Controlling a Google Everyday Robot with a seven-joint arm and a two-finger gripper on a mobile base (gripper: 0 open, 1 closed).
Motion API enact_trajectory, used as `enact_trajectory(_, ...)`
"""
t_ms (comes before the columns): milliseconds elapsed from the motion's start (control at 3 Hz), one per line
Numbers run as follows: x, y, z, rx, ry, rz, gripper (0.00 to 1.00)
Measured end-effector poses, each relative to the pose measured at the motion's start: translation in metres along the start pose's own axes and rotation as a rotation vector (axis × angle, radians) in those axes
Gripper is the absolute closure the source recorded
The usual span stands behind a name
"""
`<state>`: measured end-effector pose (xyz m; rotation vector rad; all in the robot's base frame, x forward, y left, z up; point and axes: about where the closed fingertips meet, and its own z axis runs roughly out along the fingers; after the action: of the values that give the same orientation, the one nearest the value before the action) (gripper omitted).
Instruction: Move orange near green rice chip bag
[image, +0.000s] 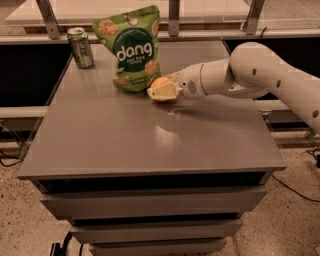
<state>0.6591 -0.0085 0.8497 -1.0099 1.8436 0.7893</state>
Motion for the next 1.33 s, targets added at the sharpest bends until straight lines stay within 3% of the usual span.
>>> enact_trajectory(333, 0.003, 0.000, -0.002, 0.002, 0.002, -0.004, 0.13)
enact_trajectory(667, 0.003, 0.000, -0.005, 0.003, 0.000, -0.014, 0.00)
enact_trajectory(1000, 0.000, -0.001, -0.012, 0.005, -0.007, -0.028, 0.00)
enact_trajectory(1333, -0.004, -0.004, -0.051, 0.013, -0.025, -0.077, 0.00)
